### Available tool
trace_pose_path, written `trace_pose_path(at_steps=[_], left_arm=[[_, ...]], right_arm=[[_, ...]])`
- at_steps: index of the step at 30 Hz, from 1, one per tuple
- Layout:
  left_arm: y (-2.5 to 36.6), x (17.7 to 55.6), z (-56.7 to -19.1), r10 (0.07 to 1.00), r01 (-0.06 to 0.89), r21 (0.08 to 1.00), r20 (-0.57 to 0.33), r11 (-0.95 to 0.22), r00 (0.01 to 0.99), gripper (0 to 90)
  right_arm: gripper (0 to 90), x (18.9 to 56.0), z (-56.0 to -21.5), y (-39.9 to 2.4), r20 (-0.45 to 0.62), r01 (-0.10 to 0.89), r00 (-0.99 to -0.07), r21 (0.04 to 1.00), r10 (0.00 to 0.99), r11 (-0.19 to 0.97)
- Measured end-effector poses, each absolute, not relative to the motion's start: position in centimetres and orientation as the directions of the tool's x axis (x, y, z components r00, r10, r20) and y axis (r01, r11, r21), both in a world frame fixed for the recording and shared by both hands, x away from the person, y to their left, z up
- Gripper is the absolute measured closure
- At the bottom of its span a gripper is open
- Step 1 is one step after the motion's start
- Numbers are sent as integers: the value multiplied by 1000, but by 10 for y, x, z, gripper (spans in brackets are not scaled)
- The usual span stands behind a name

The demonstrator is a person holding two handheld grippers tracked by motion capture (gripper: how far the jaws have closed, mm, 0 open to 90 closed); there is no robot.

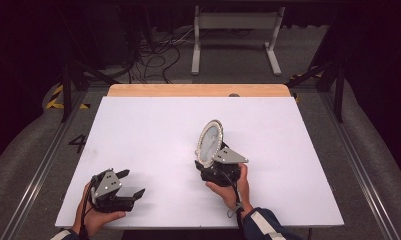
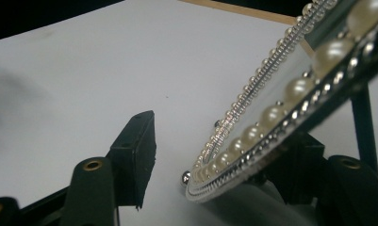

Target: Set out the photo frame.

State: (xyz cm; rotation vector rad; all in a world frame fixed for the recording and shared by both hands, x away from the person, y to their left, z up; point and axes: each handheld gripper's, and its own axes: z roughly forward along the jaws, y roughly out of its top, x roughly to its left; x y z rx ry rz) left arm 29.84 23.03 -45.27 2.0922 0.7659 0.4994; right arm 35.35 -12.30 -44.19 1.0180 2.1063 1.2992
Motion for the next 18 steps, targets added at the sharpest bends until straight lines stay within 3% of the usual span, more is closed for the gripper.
trace_pose_path(at_steps=[4, 12, 18], left_arm=[[234, 296, -454, 685, 352, 812, 79, -465, 724, 191], [232, 295, -455, 677, 351, 805, 82, -478, 732, 191], [228, 297, -456, 665, 348, 800, 83, -488, 742, 191]], right_arm=[[411, 357, -441, -123, 8, 355, -615, 896, 789, 267], [578, 364, -441, -130, 42, 375, -597, 897, 801, 232], [583, 366, -440, -133, 52, 379, -618, 894, 785, 238]])
